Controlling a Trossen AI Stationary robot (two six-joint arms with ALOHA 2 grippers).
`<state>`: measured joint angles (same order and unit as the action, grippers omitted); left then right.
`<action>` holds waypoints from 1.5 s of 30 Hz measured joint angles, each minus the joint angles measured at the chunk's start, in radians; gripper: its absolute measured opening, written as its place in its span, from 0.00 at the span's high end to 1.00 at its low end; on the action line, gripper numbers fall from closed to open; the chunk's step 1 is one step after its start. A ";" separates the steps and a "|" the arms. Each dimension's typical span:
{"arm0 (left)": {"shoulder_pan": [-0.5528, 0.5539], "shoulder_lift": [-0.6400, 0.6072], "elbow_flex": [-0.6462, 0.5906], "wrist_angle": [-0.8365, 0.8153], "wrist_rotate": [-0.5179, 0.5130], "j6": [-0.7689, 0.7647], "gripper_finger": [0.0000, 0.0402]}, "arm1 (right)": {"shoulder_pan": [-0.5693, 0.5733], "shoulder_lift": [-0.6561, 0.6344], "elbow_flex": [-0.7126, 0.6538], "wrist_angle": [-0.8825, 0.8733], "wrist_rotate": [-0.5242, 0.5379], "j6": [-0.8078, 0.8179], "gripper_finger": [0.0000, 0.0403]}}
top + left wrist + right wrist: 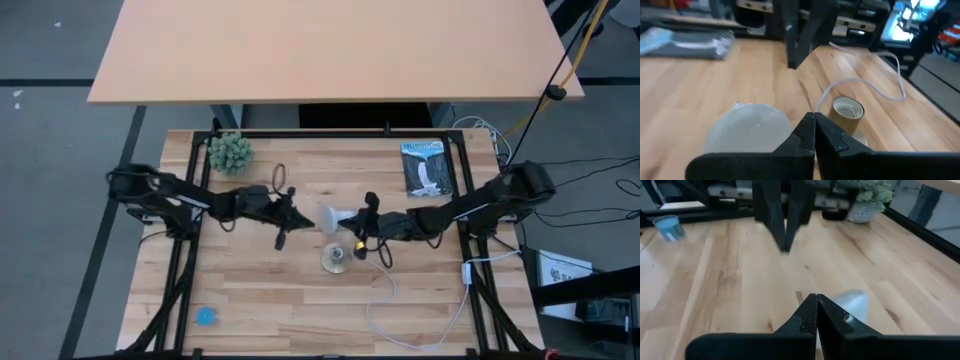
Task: Screw lightbulb
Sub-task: Insert the white light bulb into the gold lamp
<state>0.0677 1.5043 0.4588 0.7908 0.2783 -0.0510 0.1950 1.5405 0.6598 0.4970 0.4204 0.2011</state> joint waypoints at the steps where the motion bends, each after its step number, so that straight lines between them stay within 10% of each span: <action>1: 0.011 -0.033 -0.016 -0.002 0.000 -0.002 1.00 | -0.004 -0.027 0.003 -0.045 -0.002 0.010 1.00; 14: 0.125 -0.237 -0.265 0.157 -0.086 -0.075 1.00 | -0.154 -0.016 0.458 -1.151 -0.254 0.170 0.97; 34: 0.130 -0.236 -0.266 0.153 -0.084 -0.048 1.00 | -0.385 0.266 0.493 -0.917 -0.339 0.039 0.21; 45: 0.130 -0.236 -0.266 0.154 -0.087 -0.044 1.00 | -0.412 0.352 0.493 -0.763 -0.369 -0.130 0.30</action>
<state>0.1982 1.2682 0.1932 0.9451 0.1911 -0.0946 -0.2169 1.8927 1.1526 -0.2657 0.0517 0.0715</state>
